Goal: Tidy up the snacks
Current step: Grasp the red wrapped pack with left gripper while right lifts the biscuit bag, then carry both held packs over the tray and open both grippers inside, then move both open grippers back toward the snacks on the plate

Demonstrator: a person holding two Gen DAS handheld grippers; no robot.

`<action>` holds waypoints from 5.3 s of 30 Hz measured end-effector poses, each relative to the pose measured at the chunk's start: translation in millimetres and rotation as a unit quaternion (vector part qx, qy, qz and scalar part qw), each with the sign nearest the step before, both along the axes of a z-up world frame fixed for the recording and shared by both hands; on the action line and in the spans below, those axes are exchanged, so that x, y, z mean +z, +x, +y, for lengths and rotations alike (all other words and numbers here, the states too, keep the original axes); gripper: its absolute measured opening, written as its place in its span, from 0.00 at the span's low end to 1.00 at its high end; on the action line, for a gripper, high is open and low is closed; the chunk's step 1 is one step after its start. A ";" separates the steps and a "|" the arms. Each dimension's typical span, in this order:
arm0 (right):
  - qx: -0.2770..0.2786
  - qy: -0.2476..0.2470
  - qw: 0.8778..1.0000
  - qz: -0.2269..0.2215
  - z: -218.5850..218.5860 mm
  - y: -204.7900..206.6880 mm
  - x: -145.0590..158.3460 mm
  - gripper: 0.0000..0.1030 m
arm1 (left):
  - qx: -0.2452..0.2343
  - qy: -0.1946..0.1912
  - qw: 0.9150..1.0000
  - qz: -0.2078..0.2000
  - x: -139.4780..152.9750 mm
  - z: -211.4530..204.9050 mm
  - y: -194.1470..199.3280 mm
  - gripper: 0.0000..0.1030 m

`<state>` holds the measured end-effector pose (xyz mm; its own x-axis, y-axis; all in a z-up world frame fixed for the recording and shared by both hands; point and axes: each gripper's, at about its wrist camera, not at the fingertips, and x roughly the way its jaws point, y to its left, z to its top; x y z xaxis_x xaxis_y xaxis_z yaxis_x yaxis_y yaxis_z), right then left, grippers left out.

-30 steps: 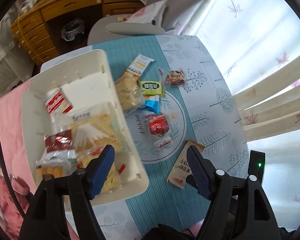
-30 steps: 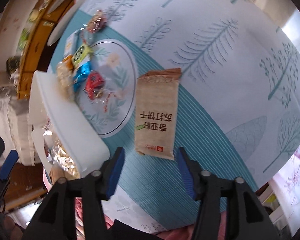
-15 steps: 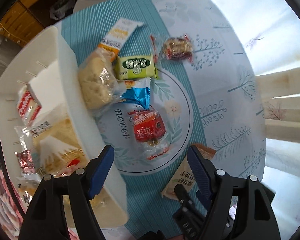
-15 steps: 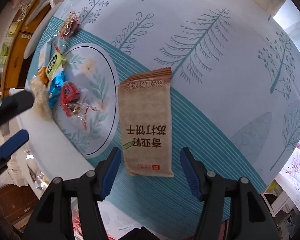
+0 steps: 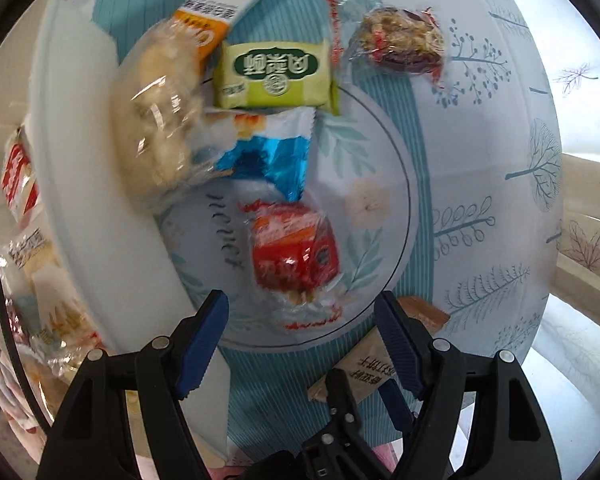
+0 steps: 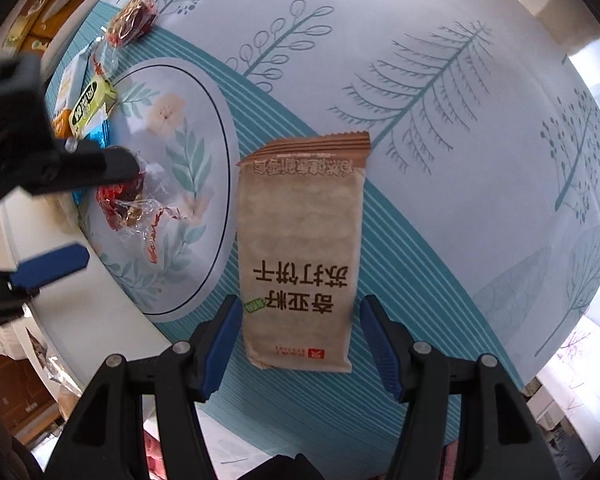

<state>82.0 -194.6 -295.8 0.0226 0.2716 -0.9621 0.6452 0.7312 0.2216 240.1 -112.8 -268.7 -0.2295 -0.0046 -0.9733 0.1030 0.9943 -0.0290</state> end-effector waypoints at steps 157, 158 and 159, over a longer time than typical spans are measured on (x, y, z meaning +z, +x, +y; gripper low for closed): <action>0.284 0.058 0.915 -0.279 -29.7 -2.2 135.0 0.66 | 0.234 -0.113 0.915 -0.309 156.2 82.0 -196.0 0.72; 0.286 0.056 0.915 -0.279 -39.3 -1.0 133.8 0.66 | 0.235 -0.113 0.915 -0.309 154.8 73.9 -195.5 0.72; 0.286 0.055 0.915 -0.278 -45.7 0.1 133.0 0.66 | 0.236 -0.113 0.915 -0.308 153.0 64.7 -193.8 0.72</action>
<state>82.1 -240.3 -162.7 0.3248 0.4870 -0.8108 -0.0712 0.8674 0.4925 46.2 -48.1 -115.6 0.4424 -0.1783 -0.8789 -0.2702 0.9080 -0.3202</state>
